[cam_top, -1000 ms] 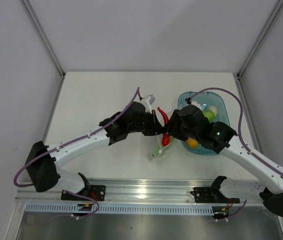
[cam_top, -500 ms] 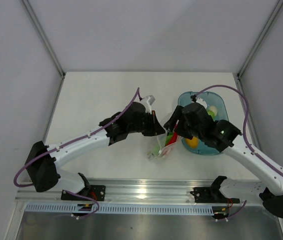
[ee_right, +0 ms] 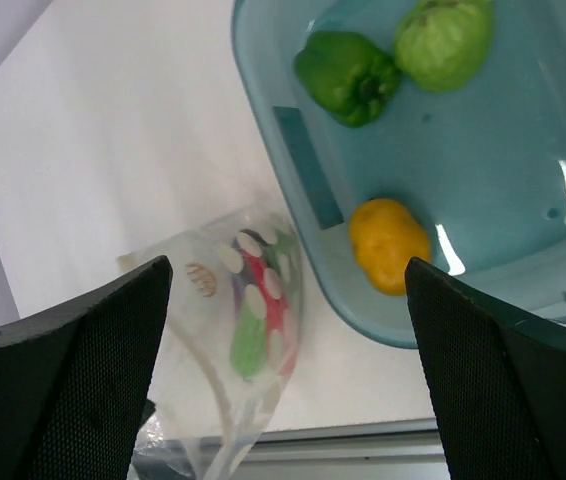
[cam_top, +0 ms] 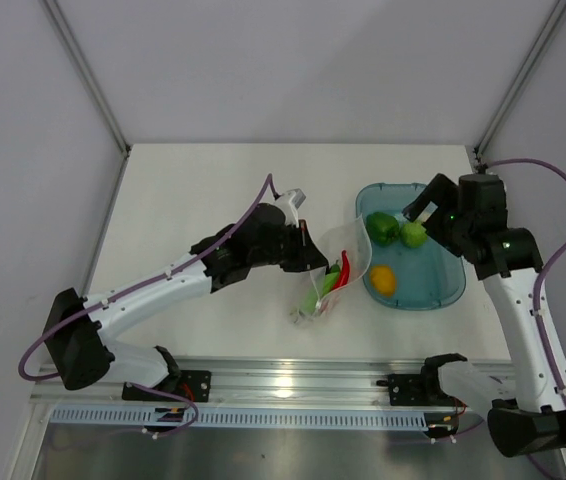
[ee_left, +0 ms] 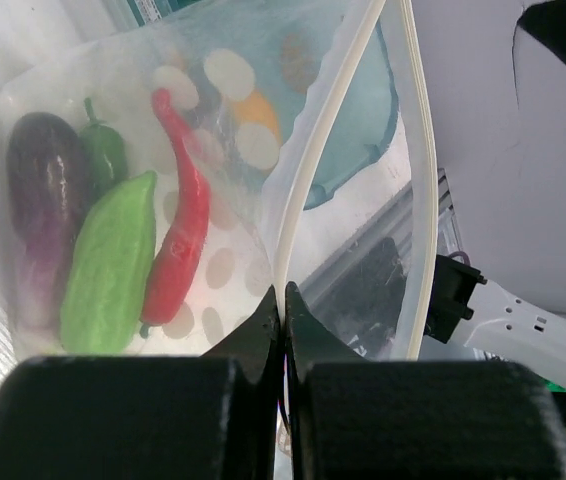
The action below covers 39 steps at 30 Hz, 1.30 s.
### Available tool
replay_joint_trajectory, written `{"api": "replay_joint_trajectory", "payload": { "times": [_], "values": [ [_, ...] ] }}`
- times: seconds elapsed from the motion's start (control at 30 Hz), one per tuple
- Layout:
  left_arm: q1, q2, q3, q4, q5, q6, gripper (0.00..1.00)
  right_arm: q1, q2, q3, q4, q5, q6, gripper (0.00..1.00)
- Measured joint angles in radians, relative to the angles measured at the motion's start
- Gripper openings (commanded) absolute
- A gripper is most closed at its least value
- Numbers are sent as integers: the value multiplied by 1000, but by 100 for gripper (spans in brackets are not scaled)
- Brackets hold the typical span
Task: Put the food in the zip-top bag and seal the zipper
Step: Place the fake vegetable in the zipper food storage bag, then pick up the fake vegetable from the bin.
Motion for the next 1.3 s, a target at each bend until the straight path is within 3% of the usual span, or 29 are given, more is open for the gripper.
{"api": "replay_joint_trajectory", "payload": {
  "times": [0.13,0.27,0.37,0.53,0.77,1.07,1.3],
  "values": [
    [1,0,0,-2,0,3,0,-212,24,-2,10,-130,-79,99],
    [2,0,0,-2,0,4,1,-291,98,-16,42,-209,-144,99],
    [3,0,0,-2,1,4,1,-280,208,-29,88,-256,-216,99],
    [3,0,0,-2,9,6,1,-183,442,-23,179,-210,-335,99],
    [4,0,0,-2,12,16,1,-151,717,84,225,-159,-442,97],
    [4,6,-2,-1,37,23,1,-67,772,142,281,-45,-567,95],
    [4,11,-2,0,43,23,1,-93,863,201,285,-31,-620,84]
  ]
}}
